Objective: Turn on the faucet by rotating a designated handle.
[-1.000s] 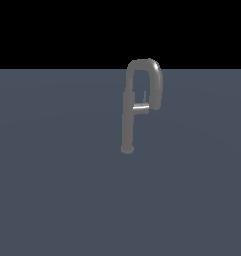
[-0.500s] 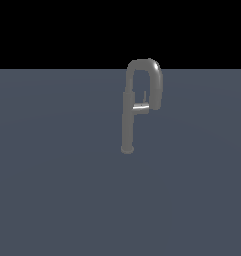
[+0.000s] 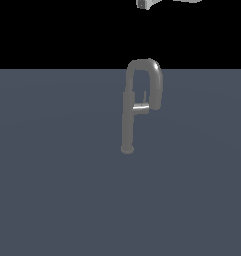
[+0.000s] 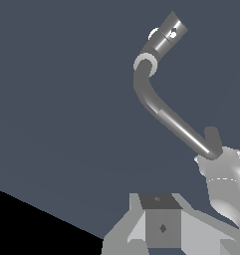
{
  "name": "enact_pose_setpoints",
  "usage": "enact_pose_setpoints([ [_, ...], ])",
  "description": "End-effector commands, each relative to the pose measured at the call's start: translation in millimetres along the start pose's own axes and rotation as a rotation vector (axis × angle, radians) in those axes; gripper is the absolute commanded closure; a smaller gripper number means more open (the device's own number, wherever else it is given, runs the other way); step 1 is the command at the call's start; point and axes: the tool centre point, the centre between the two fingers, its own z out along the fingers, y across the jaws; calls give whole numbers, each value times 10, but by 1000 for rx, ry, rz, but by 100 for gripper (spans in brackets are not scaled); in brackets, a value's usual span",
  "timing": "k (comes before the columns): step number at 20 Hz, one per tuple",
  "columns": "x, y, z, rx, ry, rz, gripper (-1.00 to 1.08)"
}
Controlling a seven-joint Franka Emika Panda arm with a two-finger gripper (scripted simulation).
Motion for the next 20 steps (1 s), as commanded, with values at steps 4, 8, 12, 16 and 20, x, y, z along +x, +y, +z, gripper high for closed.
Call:
enact_pose_setpoints([
  [4,359,-5,49,74,-105,79,108],
  [8,631,7,114,132,-187,141,108],
  [12,917,33,210,195,-276,208,108],
  [16,1201,72,337,260,-368,279,108],
  [20,1462,118,490,324,-457,348,108],
])
